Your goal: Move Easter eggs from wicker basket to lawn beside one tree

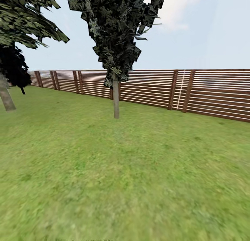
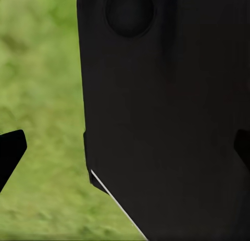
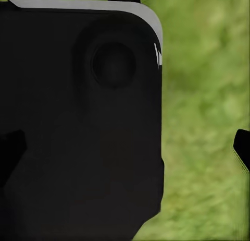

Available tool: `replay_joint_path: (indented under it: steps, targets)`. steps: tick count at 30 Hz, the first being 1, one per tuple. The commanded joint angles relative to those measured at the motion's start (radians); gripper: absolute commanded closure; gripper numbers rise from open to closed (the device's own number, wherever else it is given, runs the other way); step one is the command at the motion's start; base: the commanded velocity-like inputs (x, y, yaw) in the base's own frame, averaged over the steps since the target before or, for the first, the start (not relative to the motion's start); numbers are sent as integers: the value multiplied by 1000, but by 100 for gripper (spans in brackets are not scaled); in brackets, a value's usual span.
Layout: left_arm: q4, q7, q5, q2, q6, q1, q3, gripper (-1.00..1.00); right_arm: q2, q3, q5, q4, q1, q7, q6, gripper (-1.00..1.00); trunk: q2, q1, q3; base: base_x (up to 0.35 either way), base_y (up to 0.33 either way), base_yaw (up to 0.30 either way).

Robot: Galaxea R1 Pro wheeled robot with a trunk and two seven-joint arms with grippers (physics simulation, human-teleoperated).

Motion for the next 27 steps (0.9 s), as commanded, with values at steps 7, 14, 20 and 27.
replay_joint_path:
  steps: [7,14,20,27]
  targets:
    - [-2,-1,-1,-1,0,1,-3,-100,0,0,-4,0,0,0,-2,-100,0,0,-1,0,0,297]
    - [-2,-1,-2,-2,0,1,-3,-100,0,0,-4,0,-1,0,-2,-100,0,0,-1,0,0,297]
    - [-2,-1,-2,-1,0,1,-2,-100,1,1,-1,1,-1,0,-2,-100,0,0,-1,0,0,297]
    - [-3,-1,-1,1,0,0,0,-100,3,3,1,2,0,0,-2,-100,0,0,-1,0,0,297]
